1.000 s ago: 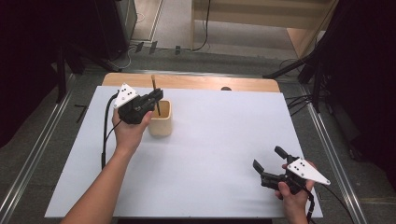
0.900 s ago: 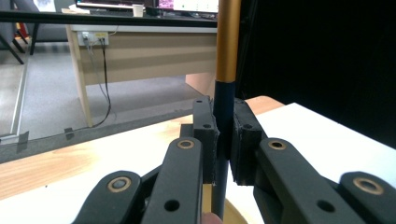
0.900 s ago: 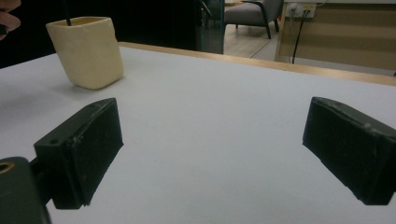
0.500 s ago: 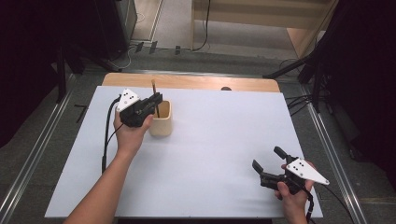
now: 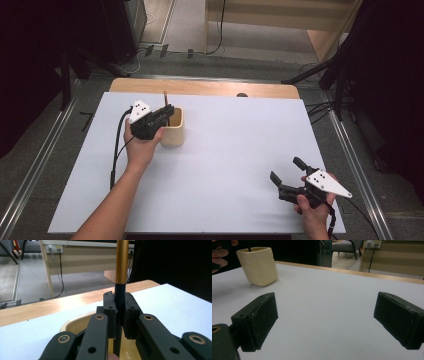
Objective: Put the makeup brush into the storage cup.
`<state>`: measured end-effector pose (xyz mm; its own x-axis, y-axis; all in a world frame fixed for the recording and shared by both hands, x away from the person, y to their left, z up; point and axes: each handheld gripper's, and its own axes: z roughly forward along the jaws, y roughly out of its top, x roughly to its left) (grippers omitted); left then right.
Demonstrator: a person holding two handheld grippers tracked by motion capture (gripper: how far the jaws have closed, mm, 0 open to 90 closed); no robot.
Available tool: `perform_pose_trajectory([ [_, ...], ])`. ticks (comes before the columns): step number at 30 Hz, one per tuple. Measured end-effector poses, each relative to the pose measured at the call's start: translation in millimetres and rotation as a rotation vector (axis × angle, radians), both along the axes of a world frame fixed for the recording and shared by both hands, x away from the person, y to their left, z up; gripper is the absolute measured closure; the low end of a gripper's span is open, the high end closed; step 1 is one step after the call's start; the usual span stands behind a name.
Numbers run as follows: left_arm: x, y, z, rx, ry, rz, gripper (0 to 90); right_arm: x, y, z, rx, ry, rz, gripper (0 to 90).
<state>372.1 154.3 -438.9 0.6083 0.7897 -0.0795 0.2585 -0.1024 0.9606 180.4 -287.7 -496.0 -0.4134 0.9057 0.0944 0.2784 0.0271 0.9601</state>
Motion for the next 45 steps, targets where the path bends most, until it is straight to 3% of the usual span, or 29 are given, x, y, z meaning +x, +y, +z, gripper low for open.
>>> perform_pose_trajectory([
  [7, -0.8, -0.7, -7.4, 0.014, 0.021, -0.009, 83.5, -0.1, -0.1, 0.1, 0.000, 0.000, -0.002, 5.7],
  [14, -1.4, 0.7, -7.9, -0.006, 0.050, -0.020, 80.5, 0.1, -0.2, 0.0, -0.001, 0.001, -0.005, 5.8],
  [16, -2.0, 1.3, -7.3, -0.009, 0.045, -0.020, 69.7, 0.0, -0.3, 0.0, 0.002, 0.001, -0.003, 5.8],
  [17, -2.9, 1.7, -6.5, -0.018, 0.042, -0.024, 69.7, 0.0, -0.3, 0.0, 0.002, 0.001, -0.003, 5.8],
  [18, -3.9, 1.9, -5.4, -0.023, 0.037, -0.027, 59.8, -0.1, -0.4, 0.2, 0.002, 0.002, -0.005, 5.8],
  [26, -10.4, 0.8, 0.0, -0.014, 0.029, -0.055, 12.2, -0.2, -0.7, 0.4, 0.002, 0.002, -0.006, 5.8],
  [27, -12.3, 2.3, 0.9, -0.021, 0.025, -0.080, 8.2, -0.2, -0.6, 0.4, 0.002, 0.001, -0.006, 5.8],
  [29, -13.2, 2.6, 1.6, -0.022, 0.025, -0.082, 1.5, -0.2, -0.6, 0.3, 0.002, 0.001, -0.007, 5.8],
  [33, -17.4, 10.6, 3.6, -0.050, 0.012, -0.102, 0.0, -0.1, -0.6, 0.3, 0.002, 0.001, -0.008, 5.8],
  [45, -32.6, 22.0, 2.0, -0.038, 0.004, -0.095, 0.0, -0.1, -0.5, 0.6, 0.001, -0.002, -0.008, 5.8],
])
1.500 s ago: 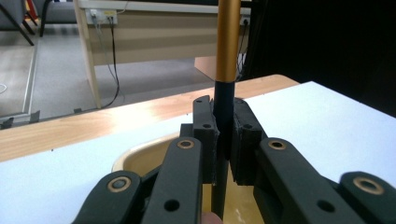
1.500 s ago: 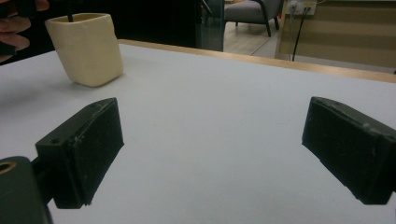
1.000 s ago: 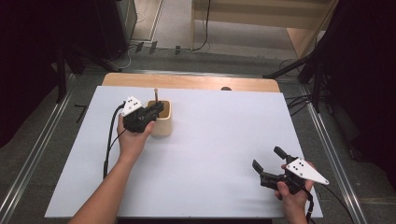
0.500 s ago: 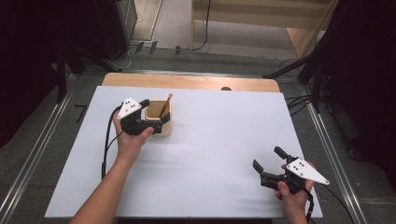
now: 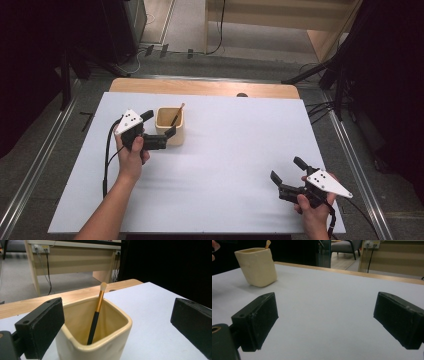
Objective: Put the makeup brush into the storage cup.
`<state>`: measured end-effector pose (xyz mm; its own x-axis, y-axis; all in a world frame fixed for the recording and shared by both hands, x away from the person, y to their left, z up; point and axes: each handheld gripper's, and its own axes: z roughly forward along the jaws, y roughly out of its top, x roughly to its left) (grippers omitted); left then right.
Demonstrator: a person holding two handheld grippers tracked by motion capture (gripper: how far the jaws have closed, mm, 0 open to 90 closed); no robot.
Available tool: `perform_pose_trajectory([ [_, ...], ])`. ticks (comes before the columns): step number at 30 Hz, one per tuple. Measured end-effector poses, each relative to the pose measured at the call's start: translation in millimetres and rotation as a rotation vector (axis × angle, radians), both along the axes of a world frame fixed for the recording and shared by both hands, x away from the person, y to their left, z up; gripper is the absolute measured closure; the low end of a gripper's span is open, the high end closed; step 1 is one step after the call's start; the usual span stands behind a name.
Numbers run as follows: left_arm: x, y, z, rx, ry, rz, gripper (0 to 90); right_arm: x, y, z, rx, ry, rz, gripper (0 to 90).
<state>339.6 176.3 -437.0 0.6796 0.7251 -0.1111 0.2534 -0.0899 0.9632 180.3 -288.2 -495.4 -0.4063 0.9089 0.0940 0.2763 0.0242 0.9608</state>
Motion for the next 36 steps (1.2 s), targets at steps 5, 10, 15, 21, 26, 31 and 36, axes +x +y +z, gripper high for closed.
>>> perform_pose_trajectory([
  [5, -8.8, 6.2, -4.3, 0.000, 0.006, 0.007, 0.0, 0.1, 0.1, -0.1, -0.001, -0.001, 0.000, 5.8],
  [10, -19.2, 14.8, -7.7, -0.008, 0.003, 0.013, 0.0, 0.1, 0.4, 0.0, 0.000, -0.001, -0.002, 5.8],
  [15, -29.5, 24.2, -10.5, -0.019, -0.006, 0.026, 0.0, 0.1, 0.7, -0.4, -0.002, 0.000, -0.003, 5.8],
  [21, -43.0, 36.9, -16.3, -0.015, -0.008, 0.039, 0.0, 0.3, 0.6, -0.5, -0.002, 0.000, -0.004, 5.8],
  [26, -52.7, 48.1, -20.7, -0.012, -0.008, 0.062, 0.0, 0.3, 0.6, -0.6, -0.002, 0.000, -0.004, 5.8],
  [31, -59.6, 55.7, -24.4, -0.018, -0.006, 0.076, 0.0, 0.4, 1.1, -0.9, -0.004, 0.004, -0.005, 5.8],
  [36, -71.4, 63.3, -27.4, -0.019, -0.009, 0.089, 0.0, 0.1, 1.7, -0.4, -0.006, -0.001, -0.004, 5.8],
])
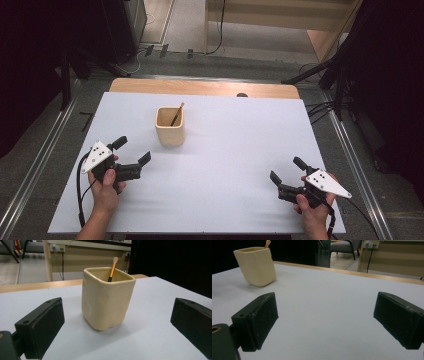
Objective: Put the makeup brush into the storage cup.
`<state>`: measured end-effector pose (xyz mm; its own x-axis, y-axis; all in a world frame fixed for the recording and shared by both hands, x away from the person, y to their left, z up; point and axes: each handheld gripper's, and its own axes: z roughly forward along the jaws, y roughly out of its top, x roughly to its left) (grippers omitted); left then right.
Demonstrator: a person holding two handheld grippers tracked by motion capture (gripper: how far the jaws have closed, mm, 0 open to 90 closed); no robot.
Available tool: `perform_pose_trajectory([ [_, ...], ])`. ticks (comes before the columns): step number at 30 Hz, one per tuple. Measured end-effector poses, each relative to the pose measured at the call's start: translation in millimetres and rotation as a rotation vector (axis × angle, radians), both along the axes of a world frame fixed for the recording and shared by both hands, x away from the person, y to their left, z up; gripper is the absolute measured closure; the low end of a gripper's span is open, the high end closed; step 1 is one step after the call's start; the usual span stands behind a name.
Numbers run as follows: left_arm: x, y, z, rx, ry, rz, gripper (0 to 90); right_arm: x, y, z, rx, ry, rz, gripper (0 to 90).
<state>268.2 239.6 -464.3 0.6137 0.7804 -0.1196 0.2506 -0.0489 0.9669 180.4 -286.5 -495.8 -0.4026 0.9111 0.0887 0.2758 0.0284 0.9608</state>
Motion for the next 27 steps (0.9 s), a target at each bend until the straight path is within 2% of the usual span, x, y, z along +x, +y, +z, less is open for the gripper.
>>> perform_pose_trajectory([
  [4, -6.4, 2.6, -0.5, 0.001, -0.007, 0.001, 0.0, 0.0, -0.2, 0.0, -0.001, 0.000, -0.002, 5.8],
  [13, -26.4, 13.4, -0.7, 0.030, -0.023, 0.007, 0.0, -0.6, 0.1, 0.8, -0.003, -0.005, -0.003, 5.8],
  [27, -44.4, 22.7, -7.2, 0.063, -0.005, 0.008, 0.0, -0.6, -0.1, 0.9, -0.007, -0.010, -0.007, 5.8],
])
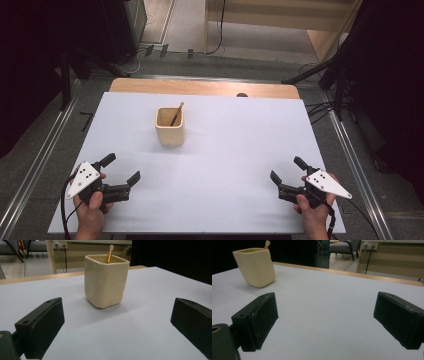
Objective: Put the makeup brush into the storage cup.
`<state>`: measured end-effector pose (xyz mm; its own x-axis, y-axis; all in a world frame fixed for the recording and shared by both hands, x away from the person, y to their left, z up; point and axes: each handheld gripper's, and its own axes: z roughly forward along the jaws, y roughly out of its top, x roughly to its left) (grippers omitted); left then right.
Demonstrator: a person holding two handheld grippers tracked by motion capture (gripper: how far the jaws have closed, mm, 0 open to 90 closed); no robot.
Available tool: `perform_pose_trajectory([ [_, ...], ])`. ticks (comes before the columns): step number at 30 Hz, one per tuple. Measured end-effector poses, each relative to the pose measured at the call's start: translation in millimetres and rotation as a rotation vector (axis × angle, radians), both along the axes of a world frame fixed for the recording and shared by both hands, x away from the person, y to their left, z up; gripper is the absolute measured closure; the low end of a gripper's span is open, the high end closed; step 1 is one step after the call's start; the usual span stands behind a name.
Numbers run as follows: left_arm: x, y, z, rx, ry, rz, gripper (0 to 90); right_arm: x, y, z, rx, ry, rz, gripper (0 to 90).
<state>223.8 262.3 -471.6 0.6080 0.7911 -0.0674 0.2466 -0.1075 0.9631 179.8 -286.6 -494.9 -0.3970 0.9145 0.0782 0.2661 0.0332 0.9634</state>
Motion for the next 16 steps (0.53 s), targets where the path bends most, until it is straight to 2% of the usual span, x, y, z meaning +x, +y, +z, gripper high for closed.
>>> perform_pose_trajectory([
  [7, -4.2, 4.3, 1.3, -0.002, -0.008, 0.002, 0.0, -0.1, 0.2, -0.4, -0.001, 0.001, -0.001, 5.8],
  [16, -3.3, -0.3, -0.3, 0.004, -0.004, -0.011, 0.0, -0.8, 2.1, 0.6, -0.004, -0.005, -0.002, 5.8],
])
